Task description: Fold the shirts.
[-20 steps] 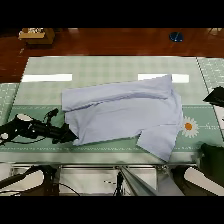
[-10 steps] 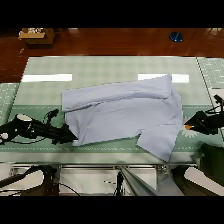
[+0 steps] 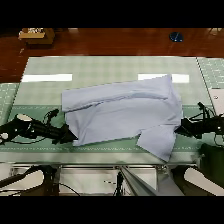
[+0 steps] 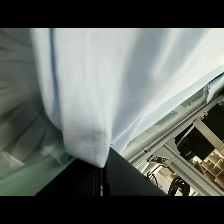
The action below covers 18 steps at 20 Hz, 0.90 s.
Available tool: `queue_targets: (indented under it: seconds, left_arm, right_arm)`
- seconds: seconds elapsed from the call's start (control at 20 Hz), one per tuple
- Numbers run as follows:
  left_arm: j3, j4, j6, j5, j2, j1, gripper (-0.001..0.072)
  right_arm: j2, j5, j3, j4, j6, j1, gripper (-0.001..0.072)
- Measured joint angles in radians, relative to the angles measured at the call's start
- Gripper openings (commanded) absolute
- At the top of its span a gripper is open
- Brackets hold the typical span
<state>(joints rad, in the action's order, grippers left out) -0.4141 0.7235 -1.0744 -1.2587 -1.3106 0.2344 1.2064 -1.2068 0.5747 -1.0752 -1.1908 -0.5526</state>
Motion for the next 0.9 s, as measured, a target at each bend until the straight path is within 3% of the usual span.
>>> queue_targets:
  seconds: [0.3,0.6,0.9]
  left_arm:
    - [-0.029,-0.023,0.051,-0.018,0.032,0.000,0.0017]
    - [-0.170,-0.093,0.062,-0.055,0.104,0.000,0.0016]
    - [-0.358,-0.178,0.057,0.009,0.107,0.000,0.0016]
  right_arm:
    - [-0.003,0.006,0.159,0.047,0.030,0.109,0.0025]
    - [-0.024,0.000,0.447,0.210,0.039,0.141,0.0025]
    - [0.013,0.243,0.563,0.241,0.032,0.278,0.0025]
